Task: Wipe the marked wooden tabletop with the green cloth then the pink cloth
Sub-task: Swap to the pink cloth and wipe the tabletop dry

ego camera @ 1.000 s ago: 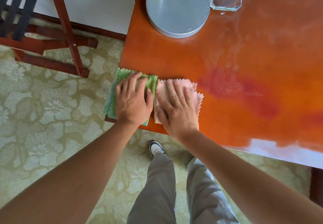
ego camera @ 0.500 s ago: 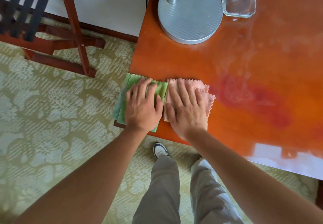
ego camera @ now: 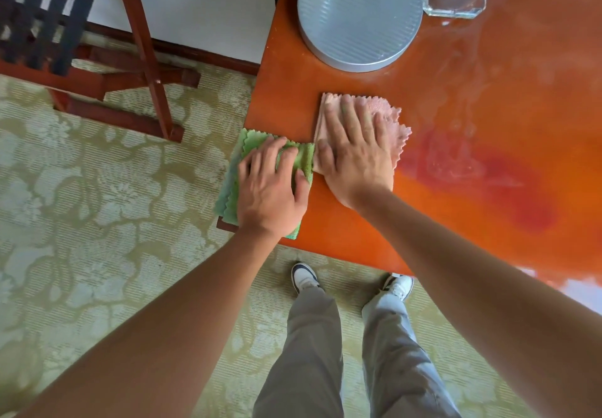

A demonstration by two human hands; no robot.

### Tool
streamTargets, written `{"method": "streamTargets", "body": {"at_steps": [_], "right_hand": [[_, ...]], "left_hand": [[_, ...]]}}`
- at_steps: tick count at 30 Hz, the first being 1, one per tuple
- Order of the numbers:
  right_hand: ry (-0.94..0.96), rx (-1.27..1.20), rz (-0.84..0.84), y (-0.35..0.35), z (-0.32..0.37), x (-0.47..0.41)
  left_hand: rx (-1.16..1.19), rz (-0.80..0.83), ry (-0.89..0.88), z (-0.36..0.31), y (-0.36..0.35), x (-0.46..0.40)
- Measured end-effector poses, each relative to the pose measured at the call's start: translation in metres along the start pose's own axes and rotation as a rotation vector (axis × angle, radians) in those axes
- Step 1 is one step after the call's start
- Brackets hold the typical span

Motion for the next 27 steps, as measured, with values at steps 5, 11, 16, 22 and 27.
{"method": "streamTargets", "body": {"at_steps": [5,11,16,22,27], "right_hand": [[0.053,-0.013,0.031,-0.011,0.006,0.070],[0.055,-0.007,0.042,-0.011,-0.018,0.112],[-0.042,0.006,0.014,-0.006,-0.061,0.136],[-0.084,0.000,0.008,-0.001,-0.076,0.147],[-0.101,-0.027,0.023,-0.003,-0.078,0.143]], "left_hand": [[-0.010,0.007,0.018,0.001,0.002,0.001],[-0.080,0.132,0.028,-0.005,-0.002,-0.002],[-0.082,0.183,0.050,-0.021,0.001,-0.005],[0.091,0.204,-0.169,-0.095,-0.009,-0.008],[-0.003,0.378,-0.205,-0.125,-0.043,-0.013]]}}
Point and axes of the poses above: each hand's wrist, its own x-axis away from the middle knuckle, its own y-axis out of the back of the hand, z = x × y, the point moved 7 cm from there along -x, towards the middle knuckle, and after that the axes turned 1 degree about y, right-handed, at the moved point
